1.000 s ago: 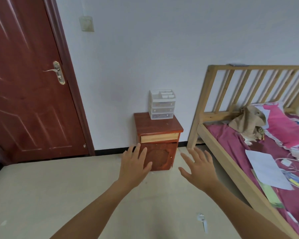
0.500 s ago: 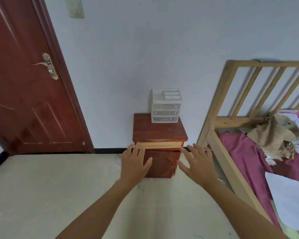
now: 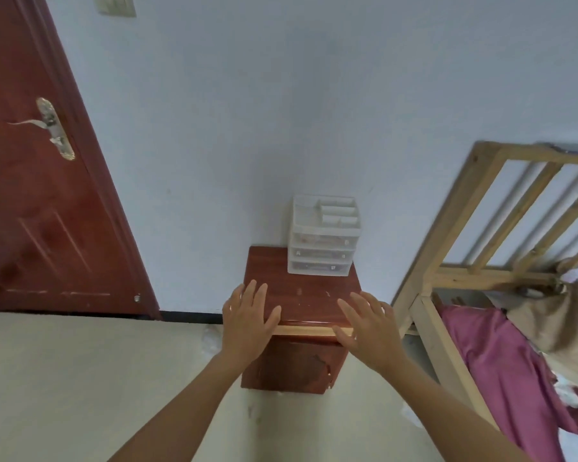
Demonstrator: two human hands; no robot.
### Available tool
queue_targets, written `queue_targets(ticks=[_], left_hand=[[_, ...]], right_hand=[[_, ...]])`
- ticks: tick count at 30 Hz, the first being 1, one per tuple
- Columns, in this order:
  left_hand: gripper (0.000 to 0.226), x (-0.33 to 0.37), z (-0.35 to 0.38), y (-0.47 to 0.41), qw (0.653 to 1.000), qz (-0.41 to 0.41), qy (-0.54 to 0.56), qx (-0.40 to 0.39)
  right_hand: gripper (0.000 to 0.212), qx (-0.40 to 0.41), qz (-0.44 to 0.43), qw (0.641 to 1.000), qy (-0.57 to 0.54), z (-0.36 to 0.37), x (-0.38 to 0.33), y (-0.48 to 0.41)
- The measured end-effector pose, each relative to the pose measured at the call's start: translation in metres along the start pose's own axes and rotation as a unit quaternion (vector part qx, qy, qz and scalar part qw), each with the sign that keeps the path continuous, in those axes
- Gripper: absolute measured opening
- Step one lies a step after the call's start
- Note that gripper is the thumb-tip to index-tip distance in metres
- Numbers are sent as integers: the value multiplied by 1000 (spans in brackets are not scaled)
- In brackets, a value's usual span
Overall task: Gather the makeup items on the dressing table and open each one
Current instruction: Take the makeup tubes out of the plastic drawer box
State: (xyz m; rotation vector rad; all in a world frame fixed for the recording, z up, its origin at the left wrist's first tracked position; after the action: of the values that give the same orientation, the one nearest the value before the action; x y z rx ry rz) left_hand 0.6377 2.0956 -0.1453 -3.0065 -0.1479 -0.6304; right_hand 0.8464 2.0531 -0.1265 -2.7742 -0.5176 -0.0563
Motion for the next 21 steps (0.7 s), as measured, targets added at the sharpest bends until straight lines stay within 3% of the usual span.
queue_targets(ticks=[6,14,16,19,21], left_hand=[[62,43,28,-68,1000,1,9,-26],[67,88,77,-111,997,-22,29,-65],[56,100,89,-123,997,-36,34,-66],[51,119,104,-144,994,-70,58,-61],[50,132,113,-156,991,-97,74,-63]], right_hand=[[64,9,31,999,-15,28,53,-37],[72,-34,49,997,-40,73,128,-53],[70,-48,39,997,-54,84,149,-63],[49,-63,26,994,-83,99,184,-84],[49,-64,11,994,-86,109,206,-97]])
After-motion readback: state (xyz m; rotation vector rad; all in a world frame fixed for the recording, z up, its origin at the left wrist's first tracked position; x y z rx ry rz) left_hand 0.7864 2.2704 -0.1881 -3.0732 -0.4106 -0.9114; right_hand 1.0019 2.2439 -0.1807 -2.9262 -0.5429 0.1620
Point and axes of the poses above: each hand's wrist, its own y-axis away from the middle knuckle, its own z-axis out of the palm, x = y × z, the point moved 3 cm from there along -y, towards the middle knuckle, and after that the axes turned 14 degrees about -z, right-handed, at the moved point
